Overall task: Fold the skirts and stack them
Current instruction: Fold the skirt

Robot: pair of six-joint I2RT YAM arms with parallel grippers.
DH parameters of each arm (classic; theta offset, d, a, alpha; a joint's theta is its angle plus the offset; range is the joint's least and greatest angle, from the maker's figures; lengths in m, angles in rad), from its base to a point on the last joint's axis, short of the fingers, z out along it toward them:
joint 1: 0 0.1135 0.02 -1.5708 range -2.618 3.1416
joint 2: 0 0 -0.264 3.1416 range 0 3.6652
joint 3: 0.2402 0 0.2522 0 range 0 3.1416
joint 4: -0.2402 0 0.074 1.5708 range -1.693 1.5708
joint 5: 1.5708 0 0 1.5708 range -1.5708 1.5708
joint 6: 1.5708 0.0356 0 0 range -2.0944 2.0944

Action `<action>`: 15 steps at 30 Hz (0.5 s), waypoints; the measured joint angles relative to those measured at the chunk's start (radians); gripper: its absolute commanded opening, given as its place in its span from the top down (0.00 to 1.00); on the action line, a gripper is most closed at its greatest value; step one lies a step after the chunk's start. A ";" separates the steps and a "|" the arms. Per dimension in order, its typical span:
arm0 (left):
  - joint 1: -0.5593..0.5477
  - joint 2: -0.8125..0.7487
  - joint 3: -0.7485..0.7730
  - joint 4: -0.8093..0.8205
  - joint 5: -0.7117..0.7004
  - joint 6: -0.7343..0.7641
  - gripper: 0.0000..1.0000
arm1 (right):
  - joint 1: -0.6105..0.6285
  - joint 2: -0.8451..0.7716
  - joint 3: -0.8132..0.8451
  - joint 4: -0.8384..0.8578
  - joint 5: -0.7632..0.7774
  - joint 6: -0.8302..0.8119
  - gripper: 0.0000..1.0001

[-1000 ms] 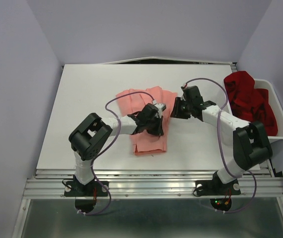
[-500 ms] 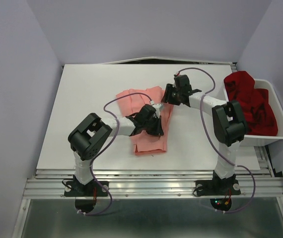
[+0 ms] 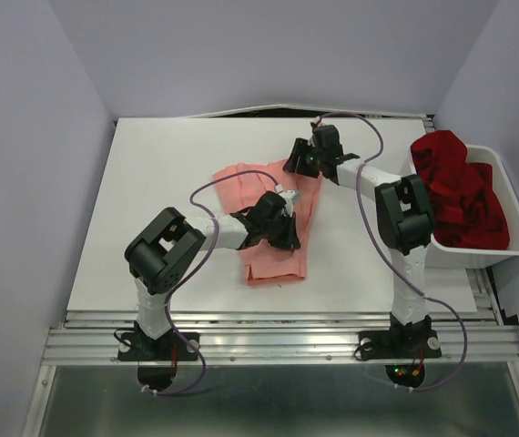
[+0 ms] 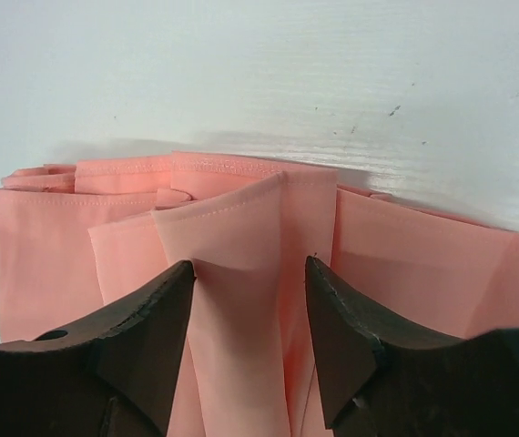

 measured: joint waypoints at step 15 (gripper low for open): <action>0.005 0.000 0.000 -0.001 -0.001 -0.007 0.92 | -0.020 0.023 0.018 -0.011 -0.029 0.000 0.99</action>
